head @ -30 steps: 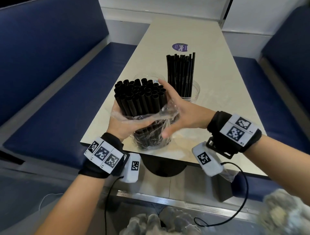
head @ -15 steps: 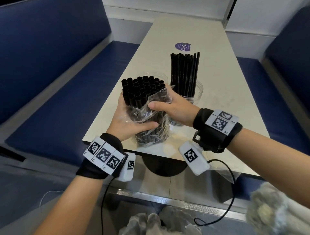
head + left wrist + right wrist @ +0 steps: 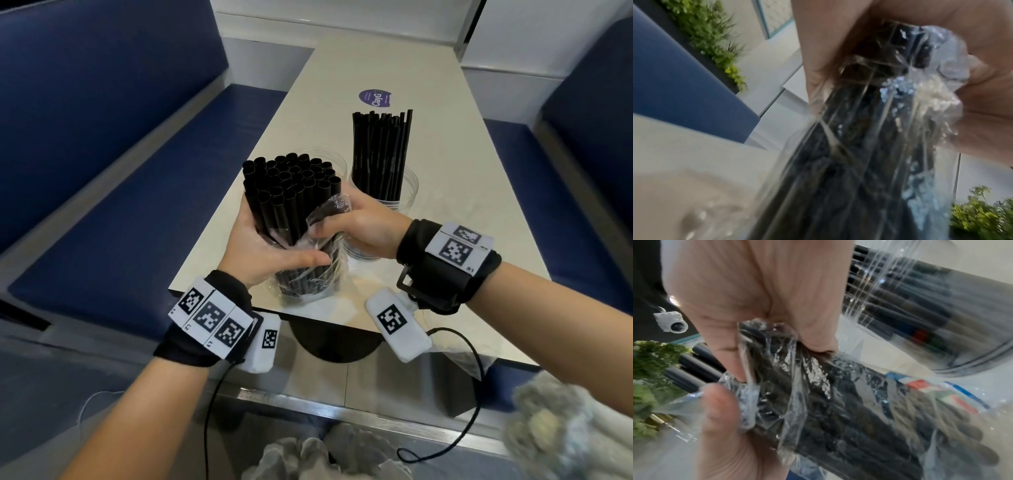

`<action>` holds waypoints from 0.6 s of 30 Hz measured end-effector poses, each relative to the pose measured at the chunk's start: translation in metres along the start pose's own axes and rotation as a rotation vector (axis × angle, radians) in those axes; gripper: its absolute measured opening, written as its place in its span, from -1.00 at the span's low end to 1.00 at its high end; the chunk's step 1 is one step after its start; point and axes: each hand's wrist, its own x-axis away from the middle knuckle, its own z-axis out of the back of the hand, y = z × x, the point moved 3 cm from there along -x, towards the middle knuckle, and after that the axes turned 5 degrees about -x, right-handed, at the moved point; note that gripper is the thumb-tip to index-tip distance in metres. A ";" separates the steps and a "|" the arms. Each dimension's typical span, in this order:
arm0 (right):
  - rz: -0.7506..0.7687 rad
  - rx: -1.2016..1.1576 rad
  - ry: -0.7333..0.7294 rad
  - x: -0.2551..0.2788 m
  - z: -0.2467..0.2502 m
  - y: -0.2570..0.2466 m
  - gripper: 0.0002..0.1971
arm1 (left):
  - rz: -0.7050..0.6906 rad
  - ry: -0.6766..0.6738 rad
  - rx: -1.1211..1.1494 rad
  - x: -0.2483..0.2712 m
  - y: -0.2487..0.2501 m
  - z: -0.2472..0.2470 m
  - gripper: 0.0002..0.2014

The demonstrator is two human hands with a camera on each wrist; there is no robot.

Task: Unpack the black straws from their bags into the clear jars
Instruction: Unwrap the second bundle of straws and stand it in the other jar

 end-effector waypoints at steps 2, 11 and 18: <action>0.012 -0.010 -0.003 -0.002 0.000 0.000 -0.59 | -0.036 0.036 -0.055 -0.004 0.001 0.005 0.13; -0.110 0.149 -0.001 -0.009 -0.005 0.019 -0.30 | 0.052 0.121 -0.071 -0.001 -0.031 0.002 -0.10; 0.035 0.405 0.029 -0.007 -0.010 -0.002 -0.44 | 0.024 0.103 0.011 0.000 -0.024 0.005 -0.32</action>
